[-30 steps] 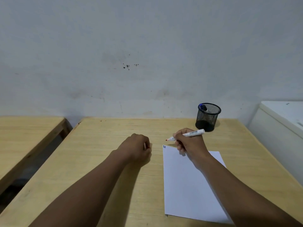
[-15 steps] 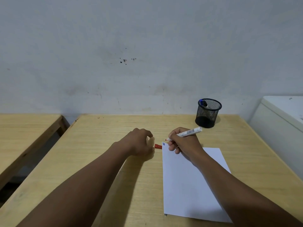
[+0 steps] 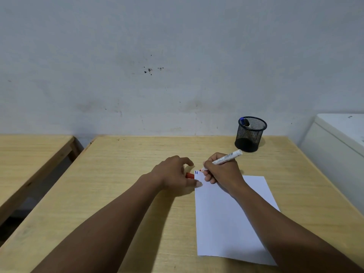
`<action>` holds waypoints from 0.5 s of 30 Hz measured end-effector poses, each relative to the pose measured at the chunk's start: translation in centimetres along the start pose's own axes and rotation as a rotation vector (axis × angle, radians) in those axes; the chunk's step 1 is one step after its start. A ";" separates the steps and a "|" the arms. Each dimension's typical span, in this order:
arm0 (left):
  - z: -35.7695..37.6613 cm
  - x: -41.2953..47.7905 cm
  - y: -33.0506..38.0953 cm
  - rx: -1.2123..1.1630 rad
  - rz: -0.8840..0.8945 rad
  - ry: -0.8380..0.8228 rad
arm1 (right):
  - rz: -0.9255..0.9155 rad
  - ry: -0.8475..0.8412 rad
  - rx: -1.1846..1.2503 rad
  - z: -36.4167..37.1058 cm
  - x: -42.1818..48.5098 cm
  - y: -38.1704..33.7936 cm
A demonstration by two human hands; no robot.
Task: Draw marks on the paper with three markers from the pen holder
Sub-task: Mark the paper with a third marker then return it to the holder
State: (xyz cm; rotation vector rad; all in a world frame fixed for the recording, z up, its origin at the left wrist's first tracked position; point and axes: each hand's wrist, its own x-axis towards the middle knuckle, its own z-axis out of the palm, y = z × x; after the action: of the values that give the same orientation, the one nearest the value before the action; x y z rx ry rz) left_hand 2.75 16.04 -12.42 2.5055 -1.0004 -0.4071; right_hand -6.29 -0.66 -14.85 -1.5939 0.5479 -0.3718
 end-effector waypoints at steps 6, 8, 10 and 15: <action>0.1 0.0 -0.2 -0.006 -0.005 -0.016 | -0.042 -0.011 -0.112 0.2 -0.4 0.0; 0.1 0.0 -0.2 -0.010 0.000 -0.015 | -0.060 -0.016 -0.127 0.2 -0.4 0.1; 0.1 0.0 -0.2 -0.028 -0.003 -0.013 | -0.069 -0.019 -0.144 0.2 -0.3 0.3; 0.2 -0.1 -0.2 -0.063 -0.001 -0.010 | -0.084 -0.016 -0.180 0.3 -0.2 0.5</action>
State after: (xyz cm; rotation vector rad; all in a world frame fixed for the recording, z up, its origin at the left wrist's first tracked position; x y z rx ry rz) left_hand 2.69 16.13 -12.70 2.4505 -0.9752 -0.4450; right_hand -6.40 -0.32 -15.34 -1.7965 0.5147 -0.3813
